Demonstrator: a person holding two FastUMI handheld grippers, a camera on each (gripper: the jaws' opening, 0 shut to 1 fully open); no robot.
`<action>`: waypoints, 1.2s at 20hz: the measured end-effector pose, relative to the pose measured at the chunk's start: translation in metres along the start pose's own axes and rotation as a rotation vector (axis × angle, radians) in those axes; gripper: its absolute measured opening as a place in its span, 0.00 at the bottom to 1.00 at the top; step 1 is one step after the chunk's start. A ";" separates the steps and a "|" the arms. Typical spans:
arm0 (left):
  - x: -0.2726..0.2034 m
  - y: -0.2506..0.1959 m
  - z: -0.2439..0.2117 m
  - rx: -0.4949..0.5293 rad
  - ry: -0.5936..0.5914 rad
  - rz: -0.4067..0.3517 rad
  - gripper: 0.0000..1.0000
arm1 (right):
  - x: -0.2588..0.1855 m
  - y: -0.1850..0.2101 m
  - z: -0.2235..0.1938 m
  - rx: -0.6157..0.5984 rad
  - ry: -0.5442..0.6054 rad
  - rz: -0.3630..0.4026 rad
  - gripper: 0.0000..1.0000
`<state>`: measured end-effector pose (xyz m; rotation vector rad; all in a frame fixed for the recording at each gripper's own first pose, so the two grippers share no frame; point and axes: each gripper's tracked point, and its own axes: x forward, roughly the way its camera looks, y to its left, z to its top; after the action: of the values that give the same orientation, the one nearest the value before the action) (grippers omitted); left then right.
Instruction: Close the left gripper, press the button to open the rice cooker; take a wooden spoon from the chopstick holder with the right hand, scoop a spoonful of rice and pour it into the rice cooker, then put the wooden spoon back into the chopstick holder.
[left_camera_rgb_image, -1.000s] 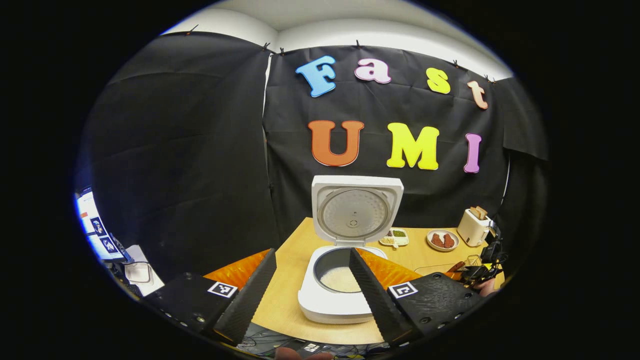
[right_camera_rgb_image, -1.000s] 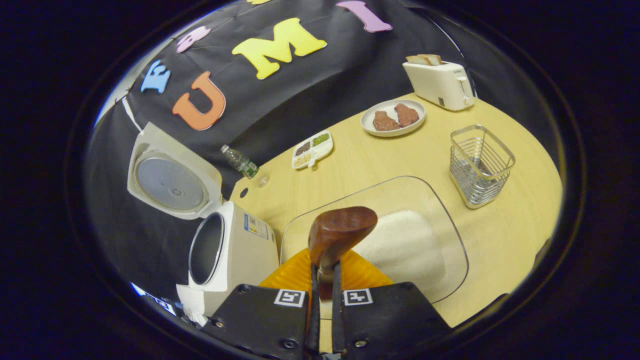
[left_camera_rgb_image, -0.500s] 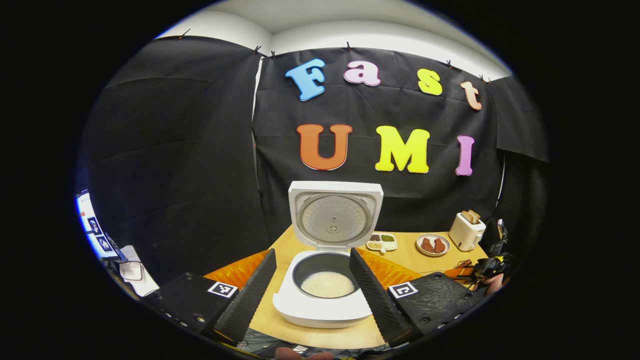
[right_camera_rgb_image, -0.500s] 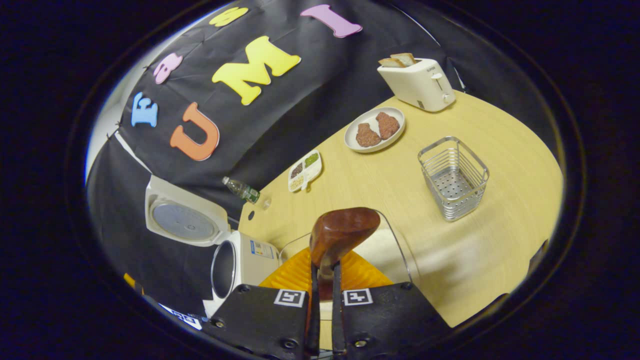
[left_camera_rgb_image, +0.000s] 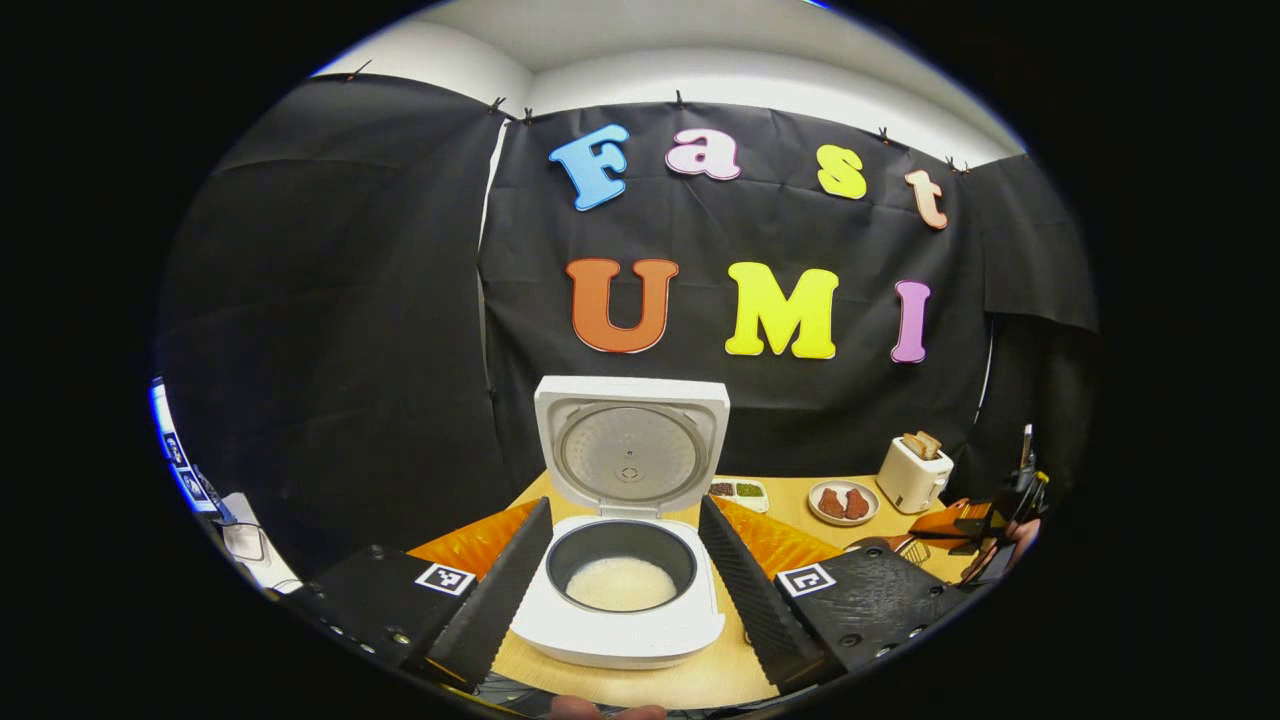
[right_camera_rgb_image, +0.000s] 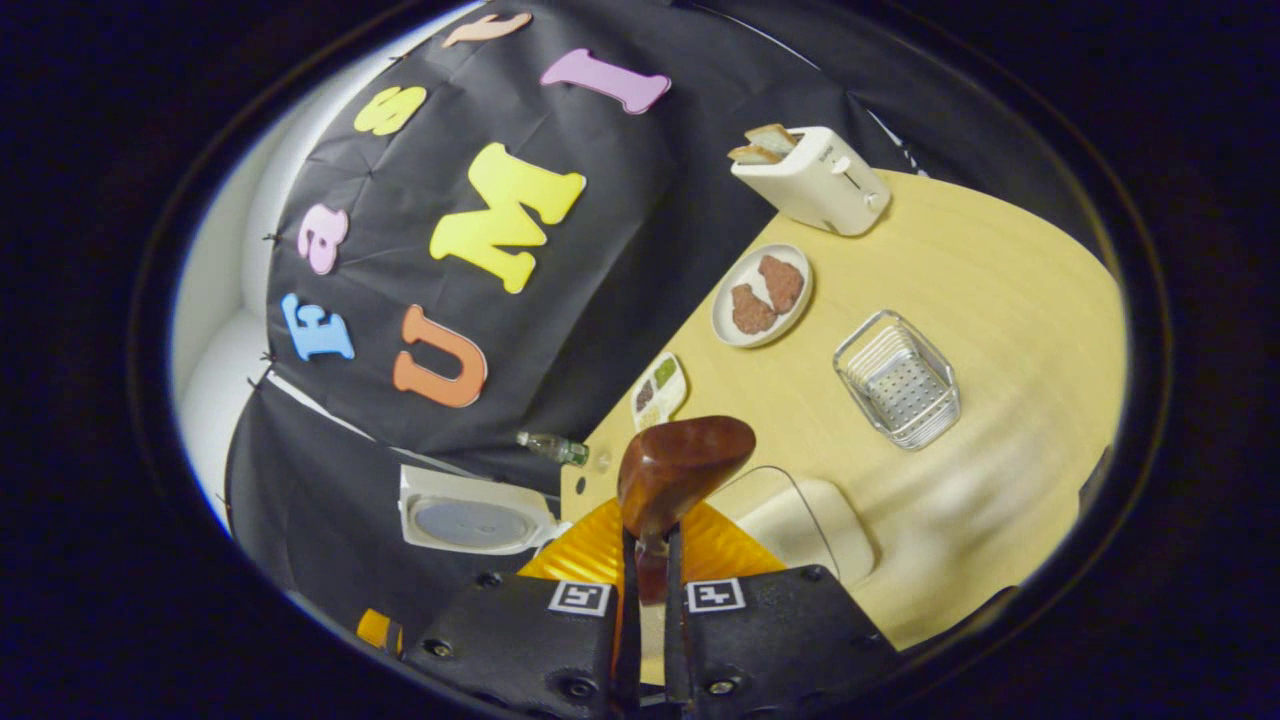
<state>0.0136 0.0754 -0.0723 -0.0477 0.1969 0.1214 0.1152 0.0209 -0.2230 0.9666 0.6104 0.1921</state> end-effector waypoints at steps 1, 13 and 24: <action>0.000 0.004 0.000 -0.003 -0.004 0.003 0.95 | -0.001 0.013 0.000 0.001 0.000 0.018 0.14; -0.027 0.074 -0.001 0.023 -0.076 0.063 0.94 | 0.089 0.165 -0.083 -0.172 0.161 0.147 0.14; -0.045 0.140 -0.031 -0.022 -0.042 0.129 0.94 | 0.146 0.196 -0.141 -0.699 0.092 0.015 0.14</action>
<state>-0.0537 0.2067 -0.0990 -0.0538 0.1567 0.2530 0.1770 0.2927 -0.1801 0.2874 0.5616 0.4311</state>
